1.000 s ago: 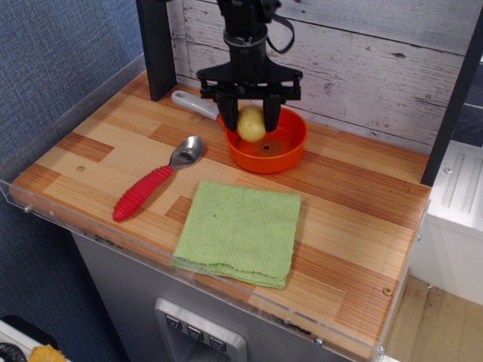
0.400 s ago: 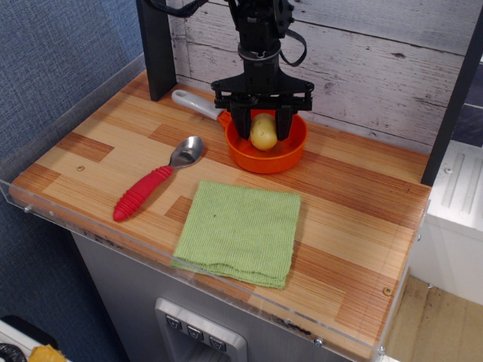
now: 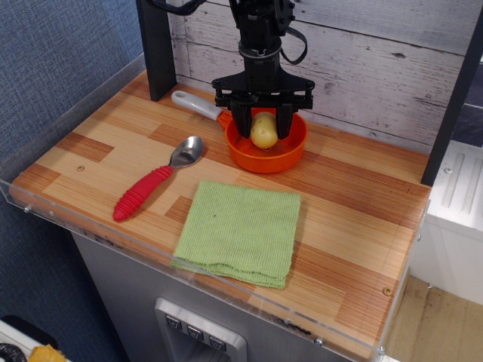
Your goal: Place the potato inside the pot
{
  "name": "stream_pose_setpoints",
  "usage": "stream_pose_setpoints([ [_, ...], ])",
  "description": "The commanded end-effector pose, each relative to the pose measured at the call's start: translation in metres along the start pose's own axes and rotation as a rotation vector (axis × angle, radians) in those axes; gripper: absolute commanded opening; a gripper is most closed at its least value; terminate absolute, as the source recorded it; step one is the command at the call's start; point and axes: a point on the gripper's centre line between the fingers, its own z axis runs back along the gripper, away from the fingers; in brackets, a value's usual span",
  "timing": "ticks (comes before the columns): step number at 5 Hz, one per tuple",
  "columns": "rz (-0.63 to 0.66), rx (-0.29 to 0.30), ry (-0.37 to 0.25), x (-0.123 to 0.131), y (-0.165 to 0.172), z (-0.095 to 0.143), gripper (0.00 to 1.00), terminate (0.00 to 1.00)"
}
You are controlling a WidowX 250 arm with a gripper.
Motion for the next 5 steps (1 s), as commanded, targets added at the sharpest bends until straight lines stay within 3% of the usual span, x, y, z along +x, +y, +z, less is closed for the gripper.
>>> stream_pose_setpoints([
  [1,-0.014,-0.015,-0.047,0.003,0.003,0.025,1.0,0.0],
  [4,-0.028,-0.013,-0.11,0.005,-0.002,0.065,1.0,0.0],
  [5,-0.045,-0.011,-0.117,0.001,-0.004,0.079,1.0,1.0],
])
